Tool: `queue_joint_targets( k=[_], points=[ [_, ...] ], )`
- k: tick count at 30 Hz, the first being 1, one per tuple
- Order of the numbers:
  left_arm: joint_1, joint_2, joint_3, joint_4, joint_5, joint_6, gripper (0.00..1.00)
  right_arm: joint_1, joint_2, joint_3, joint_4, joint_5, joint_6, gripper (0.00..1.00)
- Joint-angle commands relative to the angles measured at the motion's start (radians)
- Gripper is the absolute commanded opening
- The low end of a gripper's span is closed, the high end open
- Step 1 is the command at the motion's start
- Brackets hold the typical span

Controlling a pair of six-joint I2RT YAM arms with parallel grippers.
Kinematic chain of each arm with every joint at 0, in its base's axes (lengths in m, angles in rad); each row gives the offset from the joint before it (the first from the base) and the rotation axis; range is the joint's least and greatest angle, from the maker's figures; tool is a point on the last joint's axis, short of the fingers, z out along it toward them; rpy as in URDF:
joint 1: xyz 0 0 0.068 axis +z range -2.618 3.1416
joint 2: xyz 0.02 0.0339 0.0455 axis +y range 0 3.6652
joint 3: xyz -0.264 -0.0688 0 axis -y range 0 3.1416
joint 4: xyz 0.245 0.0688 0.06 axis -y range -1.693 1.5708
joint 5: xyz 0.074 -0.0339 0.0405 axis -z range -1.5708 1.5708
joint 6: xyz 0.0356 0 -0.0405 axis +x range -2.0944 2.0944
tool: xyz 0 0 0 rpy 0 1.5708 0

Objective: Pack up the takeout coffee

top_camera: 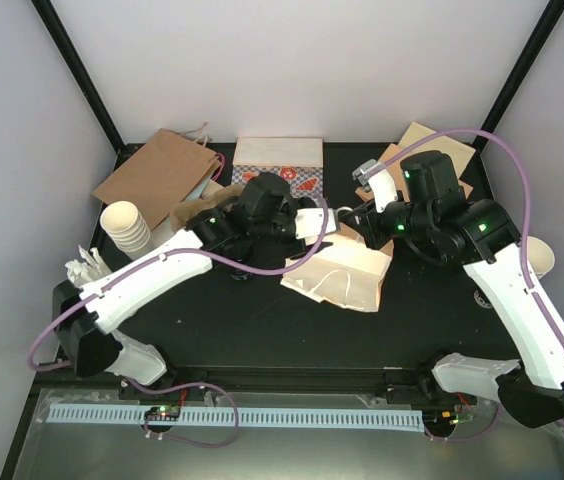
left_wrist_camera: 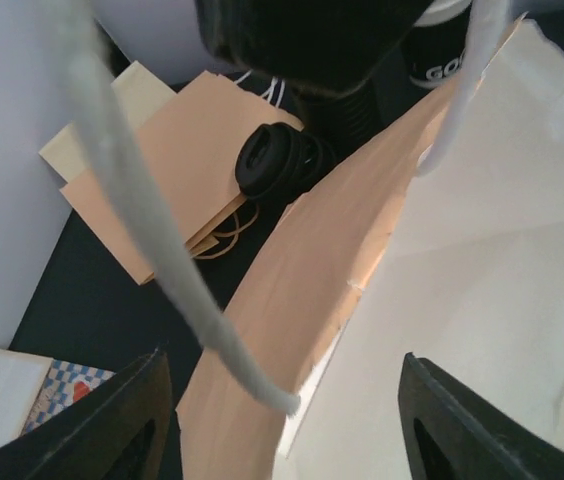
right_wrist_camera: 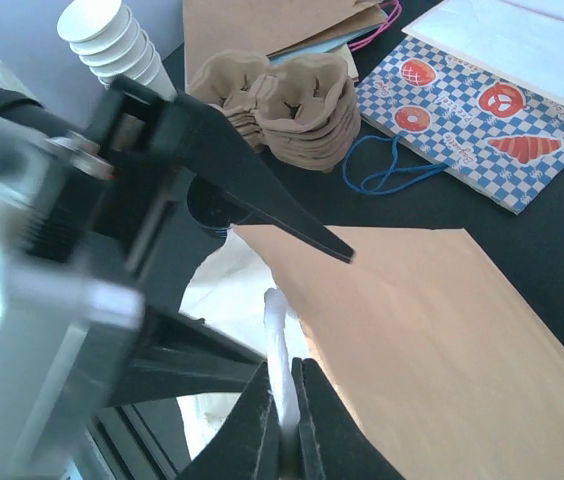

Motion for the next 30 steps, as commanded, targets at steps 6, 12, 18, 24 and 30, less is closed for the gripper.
queue_joint_targets(
  k=[6, 12, 18, 24, 30],
  points=[
    [0.003, 0.117, 0.172, -0.169, 0.002, 0.052, 0.23, 0.009, -0.037, 0.006, 0.021, 0.008, 0.015, 0.16],
    [0.003, 0.094, 0.166, -0.149, -0.055, -0.01, 0.02, 0.01, -0.112, -0.022, 0.065, 0.126, 0.062, 0.42],
    [0.003, 0.106, 0.216, -0.173, -0.193, -0.215, 0.02, 0.01, -0.172, -0.012, 0.05, 0.18, 0.091, 0.58],
    [0.004, 0.175, 0.353, -0.302, -0.29, -0.482, 0.02, 0.008, -0.166, -0.04, 0.013, 0.236, 0.145, 0.7],
    [0.005, 0.19, 0.365, -0.318, -0.287, -0.567, 0.01, 0.009, -0.179, -0.125, 0.071, 0.281, 0.257, 0.75]
  ],
)
